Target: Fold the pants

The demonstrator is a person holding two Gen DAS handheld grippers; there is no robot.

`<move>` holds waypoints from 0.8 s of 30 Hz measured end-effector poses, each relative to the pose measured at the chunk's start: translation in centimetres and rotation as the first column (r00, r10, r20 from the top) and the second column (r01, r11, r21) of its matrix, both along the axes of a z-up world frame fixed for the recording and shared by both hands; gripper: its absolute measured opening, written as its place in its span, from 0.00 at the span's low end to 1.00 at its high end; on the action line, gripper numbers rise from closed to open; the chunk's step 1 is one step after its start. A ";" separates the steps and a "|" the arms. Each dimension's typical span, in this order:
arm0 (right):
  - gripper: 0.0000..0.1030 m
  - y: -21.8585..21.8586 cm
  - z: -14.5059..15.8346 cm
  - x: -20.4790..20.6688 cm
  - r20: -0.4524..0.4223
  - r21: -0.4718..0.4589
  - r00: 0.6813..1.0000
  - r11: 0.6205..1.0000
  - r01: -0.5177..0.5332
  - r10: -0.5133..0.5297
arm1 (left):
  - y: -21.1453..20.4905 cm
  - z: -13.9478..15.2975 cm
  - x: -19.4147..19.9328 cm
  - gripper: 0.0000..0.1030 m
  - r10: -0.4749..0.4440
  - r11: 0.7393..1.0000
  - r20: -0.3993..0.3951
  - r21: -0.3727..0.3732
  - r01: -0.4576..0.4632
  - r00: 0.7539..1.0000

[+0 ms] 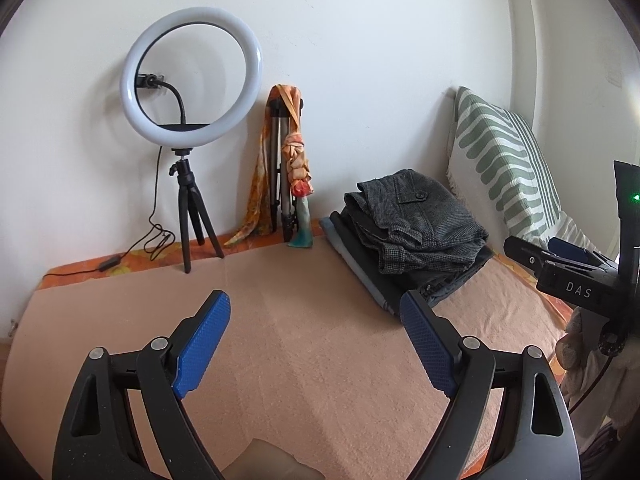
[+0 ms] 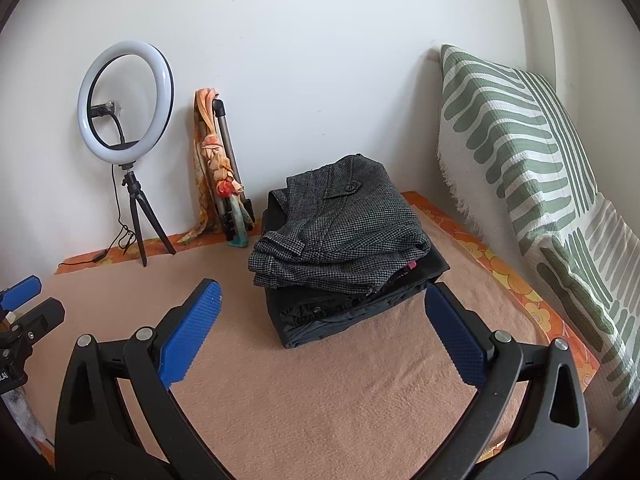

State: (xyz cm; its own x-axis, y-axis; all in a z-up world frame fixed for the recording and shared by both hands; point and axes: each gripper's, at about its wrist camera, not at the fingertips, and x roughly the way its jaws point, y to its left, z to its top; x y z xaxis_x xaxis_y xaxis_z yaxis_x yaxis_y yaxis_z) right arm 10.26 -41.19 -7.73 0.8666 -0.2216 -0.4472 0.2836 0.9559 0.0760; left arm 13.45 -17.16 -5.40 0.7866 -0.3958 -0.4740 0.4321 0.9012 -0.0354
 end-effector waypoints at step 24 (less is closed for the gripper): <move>1.00 0.1 -0.5 0.7 -0.032 0.020 0.999 1.000 -0.009 0.009 | -0.4 0.2 -0.4 0.85 -0.003 1.000 0.013 0.016 0.003 1.000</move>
